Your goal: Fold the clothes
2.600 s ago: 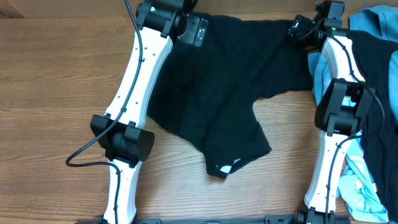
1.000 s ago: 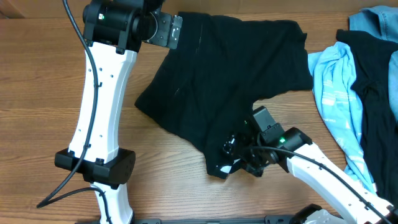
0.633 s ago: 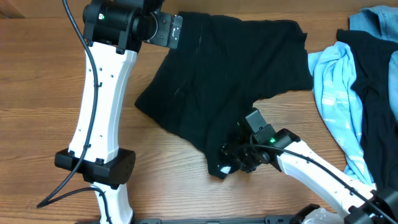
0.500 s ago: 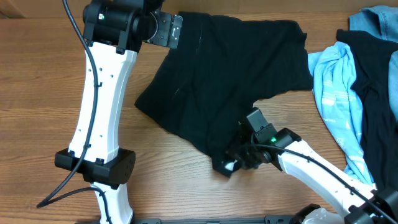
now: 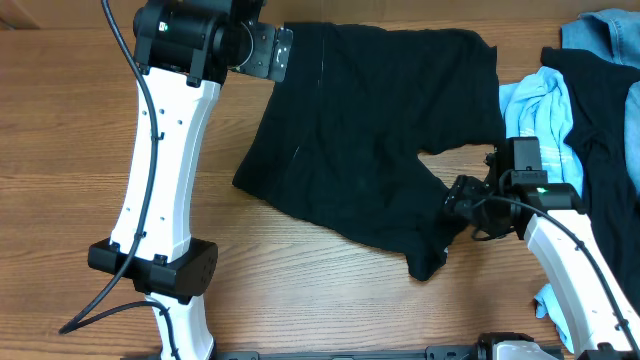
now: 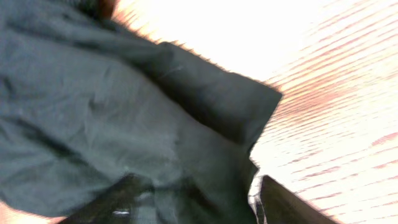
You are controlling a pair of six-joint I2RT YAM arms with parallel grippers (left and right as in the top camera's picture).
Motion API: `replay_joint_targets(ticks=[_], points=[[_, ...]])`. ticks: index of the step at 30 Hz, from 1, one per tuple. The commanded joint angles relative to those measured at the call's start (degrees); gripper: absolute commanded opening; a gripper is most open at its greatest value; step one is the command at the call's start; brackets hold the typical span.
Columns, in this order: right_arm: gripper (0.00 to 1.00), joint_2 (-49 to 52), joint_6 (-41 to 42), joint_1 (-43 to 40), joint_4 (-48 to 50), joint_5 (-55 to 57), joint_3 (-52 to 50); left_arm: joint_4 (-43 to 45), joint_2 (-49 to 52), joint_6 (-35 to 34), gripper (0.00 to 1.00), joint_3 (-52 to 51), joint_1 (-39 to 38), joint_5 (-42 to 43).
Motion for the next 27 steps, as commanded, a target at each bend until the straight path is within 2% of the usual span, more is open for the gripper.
replay_joint_targets(ticks=[1, 4, 8, 9, 14, 16, 21, 26, 27], points=[[0.83, -0.81, -2.82, -2.93, 0.7, 1.6, 1.38, -2.38, 1.38, 1.42, 1.0, -0.33, -0.04, 0.44], [0.81, -0.52, -3.8, -4.2, 2.19, 1.57, 1.36, -5.07, 4.28, 2.51, 1.0, -0.35, -0.04, 0.46], [0.78, 5.86, 15.76, -4.31, 2.49, 2.89, 1.2, -5.99, 8.85, 2.45, 1.0, -0.35, -0.04, 0.5], [0.76, 7.67, 17.81, -4.31, 3.06, 2.4, 1.2, -5.95, 9.09, 2.45, 1.0, -0.35, -0.04, 0.48], [0.63, 14.19, 18.78, -4.28, 7.15, 0.68, 1.2, -5.64, 9.09, 2.49, 1.0, -0.33, -0.04, 0.48], [0.53, 14.19, 18.8, -4.28, 7.87, 0.63, 1.18, -5.49, 9.09, 2.49, 1.0, -0.33, -0.04, 0.48], [0.52, 14.23, 18.73, -4.28, 8.15, -3.63, -1.57, -5.22, 9.09, 2.49, 1.0, -0.33, -0.04, 0.48], [0.5, 14.23, 16.94, -4.28, 16.9, -1.38, -6.58, -5.07, 9.09, 2.49, 1.0, -0.33, -0.04, 0.48], [0.47, 14.23, 16.74, -4.22, 17.66, -1.2, -6.99, -5.03, 9.09, 2.49, 1.0, -0.33, -0.04, 0.48]])
